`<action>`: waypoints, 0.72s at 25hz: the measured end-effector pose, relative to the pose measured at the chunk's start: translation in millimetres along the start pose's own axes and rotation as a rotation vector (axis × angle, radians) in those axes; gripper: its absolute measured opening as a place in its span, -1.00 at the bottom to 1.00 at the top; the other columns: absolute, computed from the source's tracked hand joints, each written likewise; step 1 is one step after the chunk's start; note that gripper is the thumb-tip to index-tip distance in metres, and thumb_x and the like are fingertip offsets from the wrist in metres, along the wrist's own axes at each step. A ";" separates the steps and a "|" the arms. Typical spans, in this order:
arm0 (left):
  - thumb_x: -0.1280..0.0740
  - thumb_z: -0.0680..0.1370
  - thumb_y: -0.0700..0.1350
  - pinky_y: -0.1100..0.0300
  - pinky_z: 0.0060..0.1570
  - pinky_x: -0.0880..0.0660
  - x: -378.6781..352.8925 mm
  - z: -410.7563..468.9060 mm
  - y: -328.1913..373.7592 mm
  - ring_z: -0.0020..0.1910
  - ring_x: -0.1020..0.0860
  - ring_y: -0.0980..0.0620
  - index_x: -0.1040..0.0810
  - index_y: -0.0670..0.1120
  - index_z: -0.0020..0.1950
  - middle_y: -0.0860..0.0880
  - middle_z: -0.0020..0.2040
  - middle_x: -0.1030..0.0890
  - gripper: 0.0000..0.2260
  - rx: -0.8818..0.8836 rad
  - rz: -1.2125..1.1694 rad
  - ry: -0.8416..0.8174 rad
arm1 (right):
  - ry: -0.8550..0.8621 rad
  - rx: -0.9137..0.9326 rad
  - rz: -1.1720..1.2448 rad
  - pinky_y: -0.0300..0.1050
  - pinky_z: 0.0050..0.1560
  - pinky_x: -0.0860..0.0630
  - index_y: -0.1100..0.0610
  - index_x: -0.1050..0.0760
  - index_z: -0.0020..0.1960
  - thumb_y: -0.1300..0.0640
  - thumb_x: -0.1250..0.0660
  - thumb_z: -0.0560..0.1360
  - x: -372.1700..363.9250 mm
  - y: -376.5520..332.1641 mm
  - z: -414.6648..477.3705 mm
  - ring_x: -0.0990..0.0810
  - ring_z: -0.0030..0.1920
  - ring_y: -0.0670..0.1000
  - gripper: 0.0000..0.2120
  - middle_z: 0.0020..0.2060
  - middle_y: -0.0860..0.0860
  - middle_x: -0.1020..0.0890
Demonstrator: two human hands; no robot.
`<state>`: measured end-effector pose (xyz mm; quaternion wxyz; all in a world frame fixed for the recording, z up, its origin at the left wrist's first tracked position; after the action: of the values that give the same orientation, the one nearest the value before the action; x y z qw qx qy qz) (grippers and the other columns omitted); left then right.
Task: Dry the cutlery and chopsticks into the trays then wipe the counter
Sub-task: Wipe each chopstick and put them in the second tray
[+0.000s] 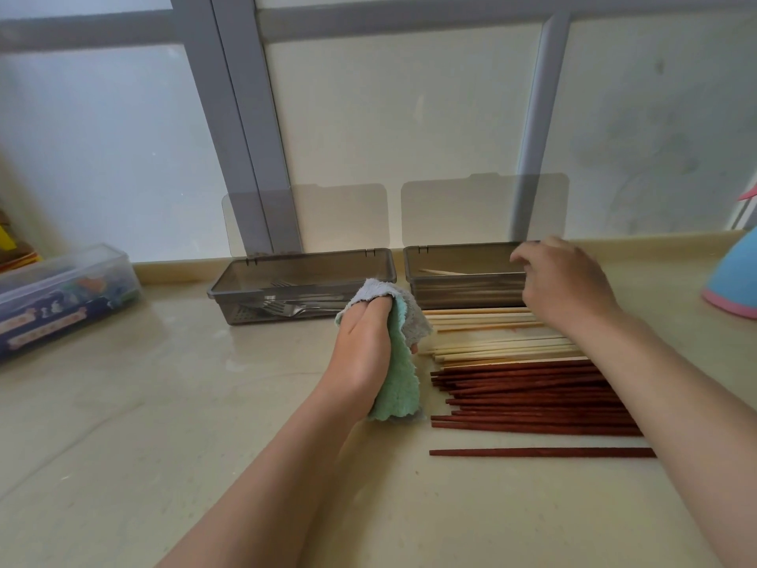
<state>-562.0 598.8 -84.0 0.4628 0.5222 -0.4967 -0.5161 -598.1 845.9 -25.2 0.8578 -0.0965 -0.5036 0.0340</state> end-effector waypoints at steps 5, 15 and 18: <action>-0.11 0.67 -0.02 0.08 -0.23 -0.51 0.2 0.2 -1.4 -0.23 -0.57 -0.01 -0.52 -0.06 0.05 -0.14 -0.09 -0.55 -0.77 -0.008 0.013 0.013 | -0.450 0.090 0.112 -0.12 0.17 -0.46 -0.01 -0.62 0.23 0.14 -0.25 0.62 -30.5 -6.8 -45.0 -0.56 0.20 0.02 -0.75 0.18 -0.05 -0.62; -0.10 0.68 -0.05 0.12 -0.23 -0.50 1.2 3.6 -1.0 -0.21 -0.51 -0.01 -0.47 -0.10 -0.05 -0.11 -0.14 -0.49 -0.78 -0.055 0.101 0.023 | -0.558 0.100 0.059 -0.07 0.14 -0.50 0.00 -0.60 0.11 0.11 -0.24 0.63 -42.4 -9.1 -50.3 -0.52 0.04 -0.03 -0.84 0.03 -0.09 -0.46; -0.11 0.67 -0.03 0.05 -0.17 -0.49 1.7 3.9 -0.5 -0.20 -0.50 -0.02 -0.45 -0.06 -0.09 -0.09 -0.15 -0.48 -0.77 -0.069 0.139 0.028 | -0.537 0.104 0.075 -0.06 0.11 -0.51 -0.03 -0.56 0.02 0.14 -0.23 0.64 -42.9 -11.1 -51.0 -0.51 0.01 -0.04 -0.85 0.00 -0.11 -0.45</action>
<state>-565.9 597.3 -84.8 0.5222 0.4775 -0.5070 -0.4922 -575.2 821.7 -83.9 0.6955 -0.0585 -0.7067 0.1160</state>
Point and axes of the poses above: each hand's wrist, its own z-axis towards the middle knuckle, its own x-axis out of the back of the hand, y = z × x, the point moved 9 cm from there along z, towards the middle knuckle
